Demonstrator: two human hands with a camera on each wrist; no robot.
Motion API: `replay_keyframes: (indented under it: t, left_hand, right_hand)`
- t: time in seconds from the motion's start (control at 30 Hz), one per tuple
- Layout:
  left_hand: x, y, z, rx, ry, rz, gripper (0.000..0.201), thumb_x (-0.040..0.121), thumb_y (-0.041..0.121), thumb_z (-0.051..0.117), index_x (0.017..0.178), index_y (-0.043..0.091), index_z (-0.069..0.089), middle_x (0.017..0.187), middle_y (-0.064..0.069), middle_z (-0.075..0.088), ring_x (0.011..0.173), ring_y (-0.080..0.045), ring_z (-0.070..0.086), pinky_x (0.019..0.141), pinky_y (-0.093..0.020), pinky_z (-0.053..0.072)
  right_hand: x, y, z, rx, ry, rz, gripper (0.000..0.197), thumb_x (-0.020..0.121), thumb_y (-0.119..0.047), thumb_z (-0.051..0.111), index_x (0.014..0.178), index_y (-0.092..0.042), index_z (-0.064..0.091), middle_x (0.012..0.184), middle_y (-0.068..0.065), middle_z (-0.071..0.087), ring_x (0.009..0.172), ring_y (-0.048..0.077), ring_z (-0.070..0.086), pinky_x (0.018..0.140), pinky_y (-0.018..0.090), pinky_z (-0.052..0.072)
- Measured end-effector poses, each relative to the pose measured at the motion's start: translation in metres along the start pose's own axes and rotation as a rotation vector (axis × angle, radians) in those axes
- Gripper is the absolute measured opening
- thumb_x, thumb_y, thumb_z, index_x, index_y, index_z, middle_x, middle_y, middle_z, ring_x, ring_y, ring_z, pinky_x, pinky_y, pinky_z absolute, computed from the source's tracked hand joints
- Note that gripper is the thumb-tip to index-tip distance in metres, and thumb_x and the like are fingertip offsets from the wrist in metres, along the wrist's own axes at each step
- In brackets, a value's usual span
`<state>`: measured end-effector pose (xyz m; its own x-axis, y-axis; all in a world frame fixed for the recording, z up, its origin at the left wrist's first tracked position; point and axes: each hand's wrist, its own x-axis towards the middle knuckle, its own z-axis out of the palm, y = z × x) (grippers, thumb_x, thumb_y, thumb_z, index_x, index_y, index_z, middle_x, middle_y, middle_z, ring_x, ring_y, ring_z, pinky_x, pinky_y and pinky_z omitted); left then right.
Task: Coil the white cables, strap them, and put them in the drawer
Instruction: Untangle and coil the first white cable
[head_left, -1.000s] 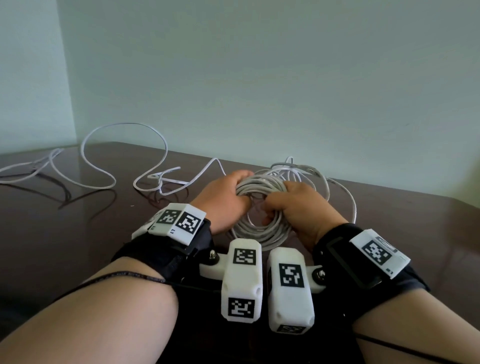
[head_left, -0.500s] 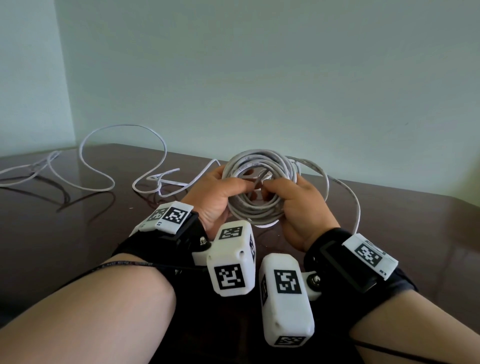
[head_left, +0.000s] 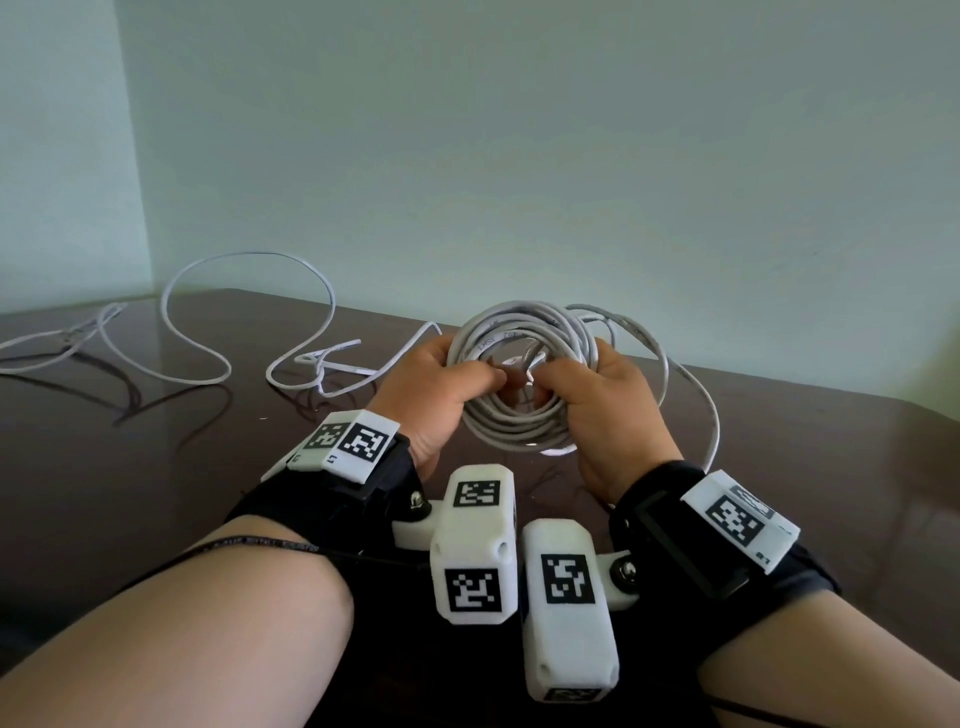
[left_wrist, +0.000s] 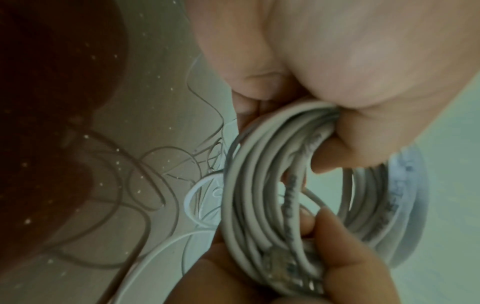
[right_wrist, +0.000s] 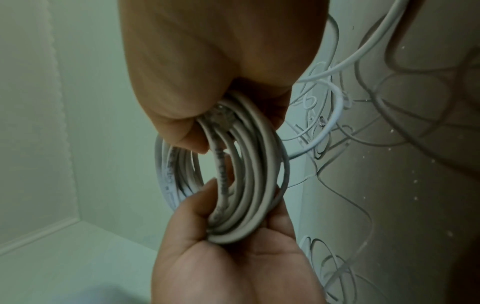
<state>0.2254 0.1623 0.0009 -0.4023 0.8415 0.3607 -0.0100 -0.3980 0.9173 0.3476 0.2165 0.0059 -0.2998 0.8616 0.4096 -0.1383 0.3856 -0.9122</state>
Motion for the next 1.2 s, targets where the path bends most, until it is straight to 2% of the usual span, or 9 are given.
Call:
replay_keyframes:
  t: [0.13, 0.27, 0.33, 0.5, 0.67, 0.77, 0.93, 1.1, 1.2]
  left_hand:
    - [0.002, -0.002, 0.002, -0.194, -0.001, -0.055, 0.016, 0.08, -0.01, 0.059, 0.094, -0.007, 0.067, 0.093, -0.022, 0.069, 0.084, -0.03, 0.066, 0.075, -0.033, 0.056]
    - [0.004, -0.001, -0.003, -0.299, -0.005, -0.056, 0.015, 0.072, -0.004, 0.065, 0.068, 0.008, 0.073, 0.075, -0.013, 0.071, 0.069, -0.021, 0.07, 0.065, -0.029, 0.057]
    - [0.003, 0.0, -0.006, -0.321, -0.063, -0.062, 0.016, 0.059, 0.002, 0.067, 0.074, 0.004, 0.073, 0.076, -0.017, 0.071, 0.069, -0.024, 0.071, 0.063, -0.032, 0.059]
    - [-0.001, 0.003, -0.007, -0.327, -0.152, -0.06, 0.019, 0.075, -0.012, 0.052, 0.082, -0.002, 0.067, 0.071, -0.017, 0.071, 0.063, -0.026, 0.07, 0.054, -0.029, 0.055]
    - [0.002, 0.001, -0.012, 0.058, -0.081, -0.02, 0.013, 0.07, 0.0, 0.065, 0.073, 0.012, 0.07, 0.065, -0.007, 0.07, 0.06, -0.018, 0.065, 0.065, -0.03, 0.05]
    - [0.002, 0.001, -0.012, 0.24, -0.059, 0.023, 0.022, 0.08, -0.004, 0.055, 0.068, 0.013, 0.063, 0.051, 0.001, 0.06, 0.051, -0.014, 0.055, 0.06, -0.027, 0.045]
    - [0.001, 0.003, -0.012, 0.443, -0.191, 0.005, 0.033, 0.076, -0.002, 0.056, 0.082, 0.029, 0.066, 0.057, 0.006, 0.063, 0.053, -0.012, 0.055, 0.058, -0.025, 0.045]
    - [-0.001, 0.001, -0.006, 0.382, -0.221, 0.046, 0.033, 0.07, 0.008, 0.063, 0.091, 0.034, 0.064, 0.077, 0.003, 0.069, 0.069, -0.015, 0.062, 0.074, -0.033, 0.052]
    - [0.001, 0.0, -0.002, 0.184, -0.135, 0.094, 0.028, 0.064, 0.01, 0.069, 0.087, 0.026, 0.066, 0.069, 0.009, 0.069, 0.063, -0.008, 0.062, 0.065, -0.024, 0.051]
  right_hand:
    - [-0.004, -0.001, -0.002, 0.058, -0.137, 0.048, 0.017, 0.068, -0.007, 0.067, 0.084, 0.001, 0.066, 0.072, 0.014, 0.068, 0.068, 0.026, 0.065, 0.067, 0.036, 0.053]
    - [-0.004, -0.002, -0.004, 0.03, -0.268, 0.198, 0.036, 0.059, -0.013, 0.072, 0.09, 0.005, 0.07, 0.097, 0.03, 0.068, 0.093, 0.047, 0.065, 0.09, 0.056, 0.051]
    - [-0.005, -0.002, -0.002, 0.007, -0.313, 0.226, 0.037, 0.054, -0.015, 0.072, 0.086, 0.002, 0.071, 0.099, 0.03, 0.068, 0.097, 0.053, 0.061, 0.092, 0.062, 0.046]
    - [-0.008, -0.007, -0.009, -0.078, -0.374, 0.277, 0.027, 0.057, -0.014, 0.068, 0.082, -0.004, 0.07, 0.08, 0.013, 0.065, 0.07, 0.027, 0.053, 0.05, 0.03, 0.032]
    - [-0.006, -0.002, -0.004, -0.249, -0.236, 0.238, 0.033, 0.044, -0.022, 0.068, 0.069, -0.002, 0.069, 0.066, 0.014, 0.064, 0.06, 0.03, 0.057, 0.048, 0.037, 0.046]
    - [-0.004, -0.001, -0.006, -0.314, -0.203, 0.154, 0.024, 0.052, -0.019, 0.065, 0.068, -0.001, 0.066, 0.066, 0.017, 0.068, 0.066, 0.033, 0.066, 0.072, 0.051, 0.055]
    - [-0.008, -0.004, -0.008, -0.345, -0.257, 0.113, 0.014, 0.062, -0.014, 0.074, 0.075, -0.01, 0.071, 0.067, 0.006, 0.071, 0.065, 0.019, 0.069, 0.068, 0.035, 0.056]
    - [-0.008, -0.01, -0.008, -0.385, -0.258, 0.093, 0.006, 0.074, -0.003, 0.062, 0.076, -0.005, 0.068, 0.058, 0.001, 0.062, 0.054, 0.013, 0.058, 0.057, 0.027, 0.048]
    - [-0.005, -0.007, -0.005, -0.345, -0.117, 0.032, 0.007, 0.076, -0.007, 0.061, 0.069, -0.007, 0.064, 0.055, 0.002, 0.057, 0.054, 0.017, 0.053, 0.056, 0.03, 0.044]
